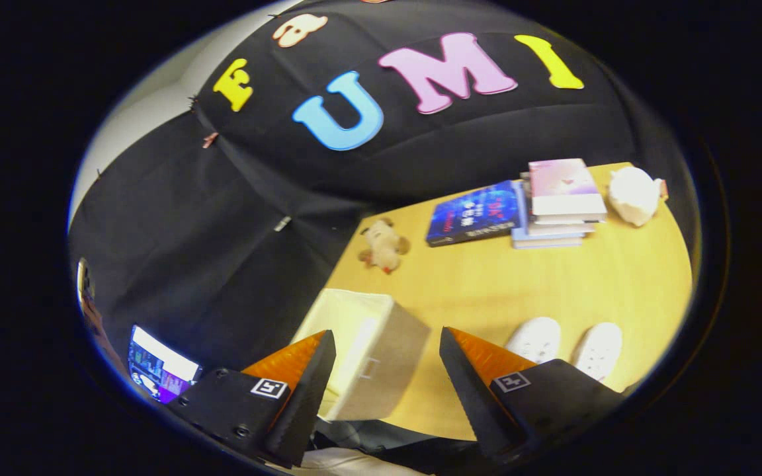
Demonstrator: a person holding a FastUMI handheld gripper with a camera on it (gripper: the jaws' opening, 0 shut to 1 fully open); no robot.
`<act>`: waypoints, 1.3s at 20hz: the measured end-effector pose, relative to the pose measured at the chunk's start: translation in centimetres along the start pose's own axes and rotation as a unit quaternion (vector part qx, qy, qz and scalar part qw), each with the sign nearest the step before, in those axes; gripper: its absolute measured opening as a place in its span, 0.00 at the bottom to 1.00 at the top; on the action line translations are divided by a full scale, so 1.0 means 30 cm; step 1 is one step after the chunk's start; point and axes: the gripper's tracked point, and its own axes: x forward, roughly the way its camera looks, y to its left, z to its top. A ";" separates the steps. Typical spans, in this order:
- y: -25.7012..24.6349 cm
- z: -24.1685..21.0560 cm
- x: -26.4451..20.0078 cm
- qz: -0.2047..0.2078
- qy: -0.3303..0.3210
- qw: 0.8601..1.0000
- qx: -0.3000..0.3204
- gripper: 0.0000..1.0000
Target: Open the storage box then place both shoes into the box .Put the left shoe in first, then the right shoe, with the right side of both shoes facing outward in a uniform manner.
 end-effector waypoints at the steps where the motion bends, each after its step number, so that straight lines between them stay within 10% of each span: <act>1: -0.073 -0.040 -0.008 -0.026 0.011 1.000 0.001 0.97; 9: -0.539 -0.349 0.105 -0.164 0.124 0.979 0.004 0.82; 19: -0.700 -0.523 0.282 -0.199 0.198 0.960 -0.013 0.62; 23: -0.718 -0.505 0.260 -0.183 0.184 0.965 0.034 0.14; 26: -0.720 -0.469 0.222 -0.185 0.164 0.968 0.034 0.06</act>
